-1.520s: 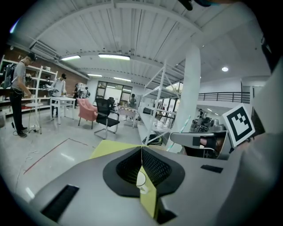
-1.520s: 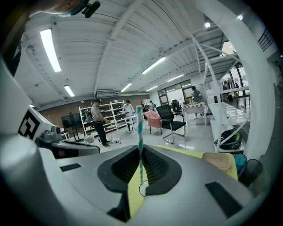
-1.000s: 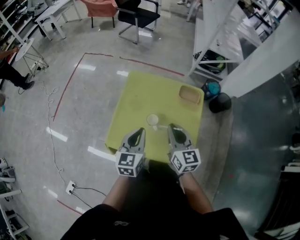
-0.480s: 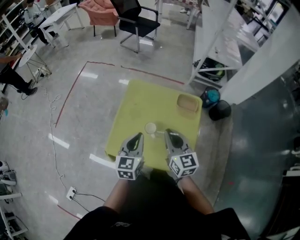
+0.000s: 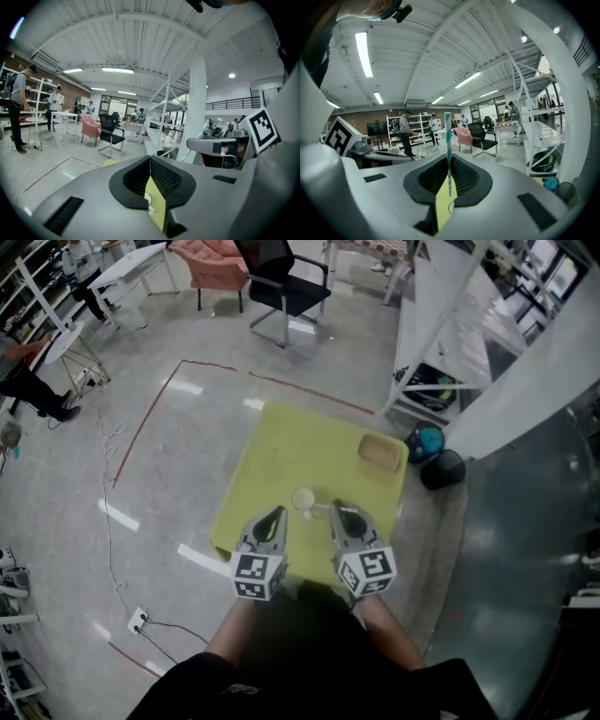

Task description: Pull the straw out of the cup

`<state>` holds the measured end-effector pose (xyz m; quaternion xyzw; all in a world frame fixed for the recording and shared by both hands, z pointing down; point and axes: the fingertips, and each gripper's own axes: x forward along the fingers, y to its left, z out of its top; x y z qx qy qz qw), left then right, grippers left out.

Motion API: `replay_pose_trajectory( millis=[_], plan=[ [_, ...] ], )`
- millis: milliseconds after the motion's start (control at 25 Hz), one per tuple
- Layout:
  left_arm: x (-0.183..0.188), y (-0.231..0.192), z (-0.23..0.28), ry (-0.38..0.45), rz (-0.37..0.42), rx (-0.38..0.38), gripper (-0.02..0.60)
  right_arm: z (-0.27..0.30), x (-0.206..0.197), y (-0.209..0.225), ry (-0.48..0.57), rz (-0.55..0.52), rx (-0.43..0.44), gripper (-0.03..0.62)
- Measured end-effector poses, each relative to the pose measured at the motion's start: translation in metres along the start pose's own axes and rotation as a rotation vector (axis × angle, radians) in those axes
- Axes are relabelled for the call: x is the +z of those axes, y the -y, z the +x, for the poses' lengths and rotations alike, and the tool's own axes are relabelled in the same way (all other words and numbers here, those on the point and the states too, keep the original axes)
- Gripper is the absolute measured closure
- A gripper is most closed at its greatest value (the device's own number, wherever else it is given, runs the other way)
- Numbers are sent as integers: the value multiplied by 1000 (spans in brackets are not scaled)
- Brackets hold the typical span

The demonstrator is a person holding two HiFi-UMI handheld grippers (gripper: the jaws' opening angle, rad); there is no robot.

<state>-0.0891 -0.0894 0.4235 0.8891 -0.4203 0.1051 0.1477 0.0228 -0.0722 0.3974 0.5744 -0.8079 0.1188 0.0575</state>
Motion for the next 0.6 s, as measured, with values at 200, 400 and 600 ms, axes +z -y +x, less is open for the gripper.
replay_pose_trajectory(
  millis=[200, 400, 600],
  plan=[
    [5, -6, -5, 13, -1, 9, 537, 5, 1, -7, 2, -11, 5, 559],
    [3, -9, -5, 12, -4, 16, 537, 9, 3, -11, -4, -21, 19, 559],
    [7, -11, -4, 23, -7, 22, 537, 12, 7, -11, 2, -37, 23, 559]
  ],
)
